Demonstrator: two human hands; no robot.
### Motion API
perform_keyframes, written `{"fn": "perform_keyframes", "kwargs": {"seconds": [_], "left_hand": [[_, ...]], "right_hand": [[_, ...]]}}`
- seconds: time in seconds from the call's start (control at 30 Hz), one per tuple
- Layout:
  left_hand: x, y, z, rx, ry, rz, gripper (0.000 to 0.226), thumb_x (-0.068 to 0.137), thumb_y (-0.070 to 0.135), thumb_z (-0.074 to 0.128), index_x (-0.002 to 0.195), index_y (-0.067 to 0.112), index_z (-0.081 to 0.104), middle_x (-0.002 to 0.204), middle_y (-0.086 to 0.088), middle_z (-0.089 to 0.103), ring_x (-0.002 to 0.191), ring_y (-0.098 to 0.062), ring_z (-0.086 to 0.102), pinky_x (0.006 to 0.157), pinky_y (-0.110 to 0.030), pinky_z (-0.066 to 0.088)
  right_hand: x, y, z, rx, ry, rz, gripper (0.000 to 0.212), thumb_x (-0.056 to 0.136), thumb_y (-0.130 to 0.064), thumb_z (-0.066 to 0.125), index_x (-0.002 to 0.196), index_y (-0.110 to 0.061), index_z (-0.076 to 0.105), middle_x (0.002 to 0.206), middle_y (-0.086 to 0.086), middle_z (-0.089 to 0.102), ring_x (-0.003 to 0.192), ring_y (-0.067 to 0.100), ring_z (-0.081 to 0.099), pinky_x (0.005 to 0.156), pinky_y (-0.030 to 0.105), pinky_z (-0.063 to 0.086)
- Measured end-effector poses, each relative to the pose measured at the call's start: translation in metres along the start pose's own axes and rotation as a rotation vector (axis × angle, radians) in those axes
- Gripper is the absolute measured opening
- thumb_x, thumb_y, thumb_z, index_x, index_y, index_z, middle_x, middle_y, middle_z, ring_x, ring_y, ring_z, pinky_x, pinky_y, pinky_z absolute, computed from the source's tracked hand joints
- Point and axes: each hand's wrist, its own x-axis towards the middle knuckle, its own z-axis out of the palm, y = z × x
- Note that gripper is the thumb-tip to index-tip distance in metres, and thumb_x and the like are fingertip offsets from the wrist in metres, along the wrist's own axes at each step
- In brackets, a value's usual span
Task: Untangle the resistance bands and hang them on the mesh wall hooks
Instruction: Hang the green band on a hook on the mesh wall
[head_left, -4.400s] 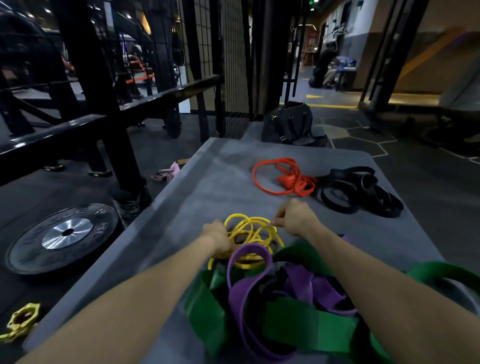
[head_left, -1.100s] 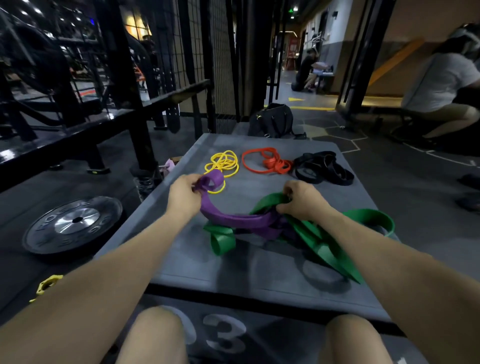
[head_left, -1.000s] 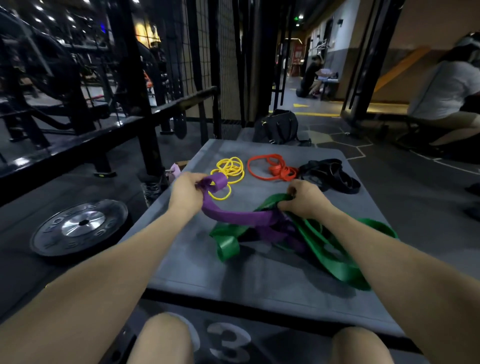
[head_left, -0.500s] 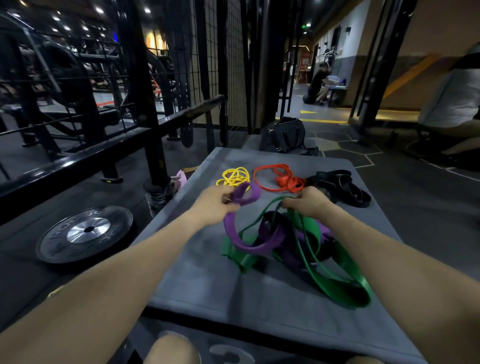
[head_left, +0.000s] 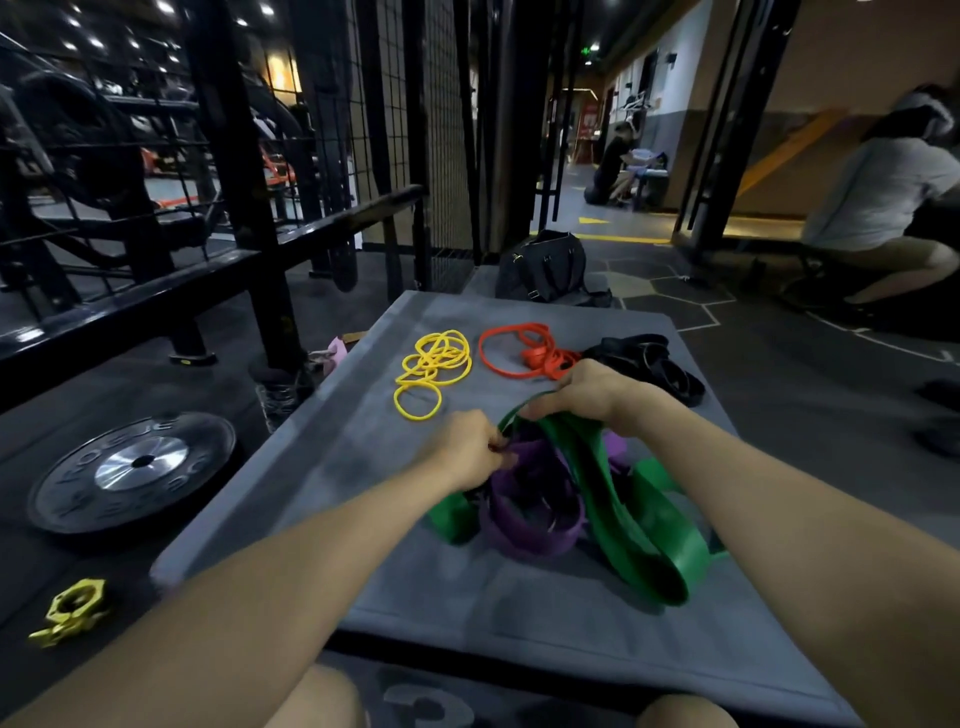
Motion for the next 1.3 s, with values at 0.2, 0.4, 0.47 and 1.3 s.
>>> {"fn": "perform_keyframes", "kwargs": {"seconds": [0.2, 0.4, 0.47, 1.3], "left_hand": [[0.003, 0.011, 0.005, -0.168, 0.111, -0.146, 0.023, 0.081, 0.024, 0.069, 0.089, 0.003, 0.072, 0.093, -0.022, 0.069, 0.09, -0.031, 0.066, 0.071, -0.034, 0.049], [-0.005, 0.012, 0.01, -0.404, 0.039, -0.07, 0.014, 0.084, 0.0, 0.061, 0.096, -0.003, 0.069, 0.086, -0.013, 0.066, 0.083, -0.013, 0.052, 0.071, -0.024, 0.039], [-0.007, 0.014, 0.007, -0.494, -0.011, -0.082, 0.021, 0.081, -0.009, 0.057, 0.099, -0.003, 0.067, 0.094, -0.009, 0.066, 0.087, -0.015, 0.054, 0.071, -0.025, 0.043], [-0.017, -0.039, -0.044, -0.755, -0.045, -0.719, 0.009, 0.093, 0.02, 0.054, 0.088, 0.013, 0.052, 0.083, -0.001, 0.057, 0.072, -0.011, 0.051, 0.059, -0.02, 0.04]], "right_hand": [[-0.012, 0.003, 0.004, 0.227, -0.07, 0.041, 0.016, 0.089, -0.01, 0.056, 0.095, 0.003, 0.063, 0.086, 0.028, 0.059, 0.078, 0.025, 0.055, 0.074, 0.037, 0.046], [-0.018, 0.017, 0.007, 0.254, -0.082, 0.043, 0.031, 0.097, -0.001, 0.04, 0.121, -0.012, 0.056, 0.109, 0.023, 0.056, 0.089, 0.027, 0.047, 0.064, 0.032, 0.04], [-0.021, 0.019, 0.01, 0.286, -0.12, 0.046, 0.034, 0.098, 0.0, 0.037, 0.129, -0.004, 0.051, 0.124, 0.024, 0.058, 0.096, 0.029, 0.055, 0.067, 0.03, 0.052], [-0.011, 0.022, -0.042, 0.429, 0.639, 0.133, 0.031, 0.094, -0.015, 0.054, 0.114, 0.01, 0.055, 0.075, 0.008, 0.061, 0.044, 0.01, 0.058, 0.072, 0.03, 0.057]]}}
